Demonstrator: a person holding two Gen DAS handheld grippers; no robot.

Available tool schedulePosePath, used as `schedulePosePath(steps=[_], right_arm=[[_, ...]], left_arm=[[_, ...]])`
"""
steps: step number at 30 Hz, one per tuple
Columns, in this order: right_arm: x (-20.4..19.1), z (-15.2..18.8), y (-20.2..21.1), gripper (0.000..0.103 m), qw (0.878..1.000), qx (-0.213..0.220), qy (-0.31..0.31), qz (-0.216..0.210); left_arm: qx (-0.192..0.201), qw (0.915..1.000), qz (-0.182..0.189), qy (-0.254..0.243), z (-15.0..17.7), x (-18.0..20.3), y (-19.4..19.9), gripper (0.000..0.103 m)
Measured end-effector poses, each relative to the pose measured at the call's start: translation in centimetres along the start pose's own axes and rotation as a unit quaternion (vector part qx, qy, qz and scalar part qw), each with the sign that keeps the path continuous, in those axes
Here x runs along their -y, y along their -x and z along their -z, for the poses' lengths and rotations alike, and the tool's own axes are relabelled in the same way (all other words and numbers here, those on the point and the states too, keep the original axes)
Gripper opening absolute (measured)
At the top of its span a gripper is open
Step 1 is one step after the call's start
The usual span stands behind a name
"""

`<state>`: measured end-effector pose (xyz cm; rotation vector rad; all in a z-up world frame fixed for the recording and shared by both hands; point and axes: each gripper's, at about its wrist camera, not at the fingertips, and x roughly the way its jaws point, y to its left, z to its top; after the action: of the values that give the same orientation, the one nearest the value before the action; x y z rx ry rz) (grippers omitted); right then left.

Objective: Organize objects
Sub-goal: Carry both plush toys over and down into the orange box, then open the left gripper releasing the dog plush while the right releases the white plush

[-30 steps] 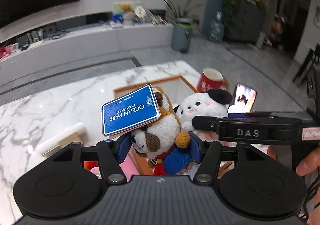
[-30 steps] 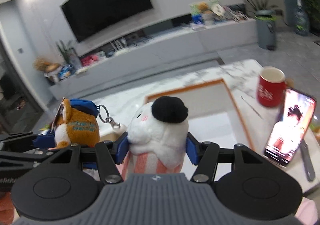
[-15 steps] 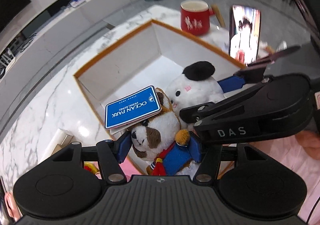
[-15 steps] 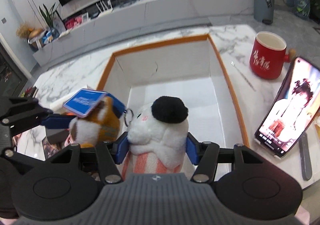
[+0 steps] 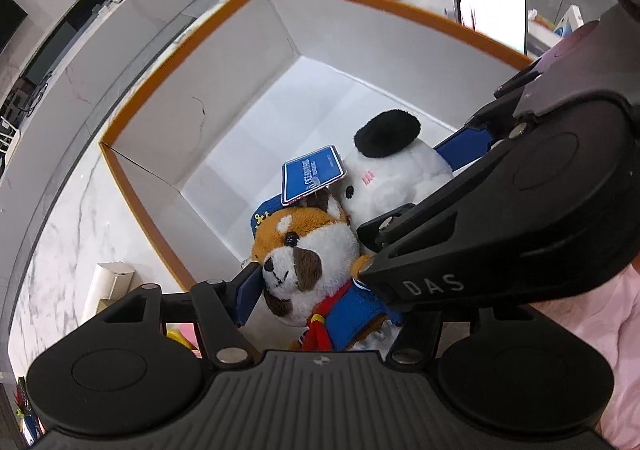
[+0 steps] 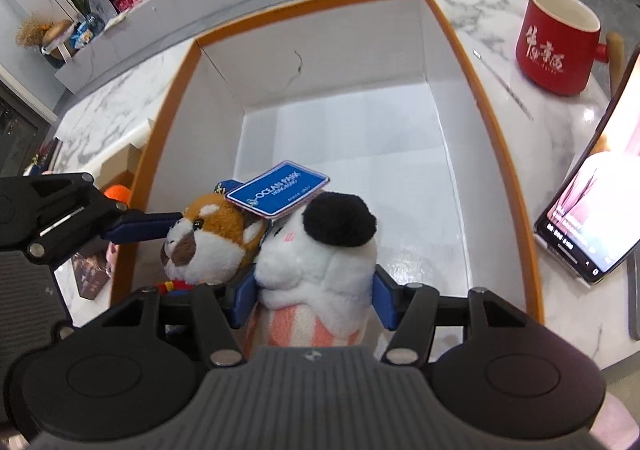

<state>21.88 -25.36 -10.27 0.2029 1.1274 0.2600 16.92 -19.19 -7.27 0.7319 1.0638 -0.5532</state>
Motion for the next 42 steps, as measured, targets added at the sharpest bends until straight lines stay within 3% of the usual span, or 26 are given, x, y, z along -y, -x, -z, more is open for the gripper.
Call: schedulePosePath(steps=[5, 15, 22, 26, 32, 42], right_arm=[[0.4, 0.1, -0.6, 0.061, 1.000, -0.010, -0.011, 0.003], [0.4, -0.5, 0.1, 0.061, 1.000, 0.003, -0.001, 0.026], [0.6, -0.4, -0.1, 0.061, 0.999, 0.002, -0.014, 0.031], [0.2, -0.2, -0.3, 0.061, 0.999, 0.011, -0.018, 0.024], [-0.9, 0.1, -1.2, 0.062, 0.999, 0.032, 0.011, 0.032], [-0.3, 0.5, -2.2, 0.061, 1.000, -0.029, -0.010, 0.001]], left_arm=[[-0.003, 0.9999, 0.008, 0.013, 0.5, -0.5, -0.8, 0.075], [0.012, 0.9998, -0.016, 0.006, 1.4, 0.1, -1.2, 0.076], [0.067, 0.9974, -0.028, -0.007, 2.6, 0.3, 2.2, 0.078], [0.093, 0.9956, -0.004, 0.014, 3.8, -0.5, 4.5, 0.078], [0.107, 0.9937, -0.019, 0.027, 3.7, -0.3, 5.7, 0.078], [0.127, 0.9892, -0.026, 0.068, 5.4, -2.1, 6.9, 0.078]])
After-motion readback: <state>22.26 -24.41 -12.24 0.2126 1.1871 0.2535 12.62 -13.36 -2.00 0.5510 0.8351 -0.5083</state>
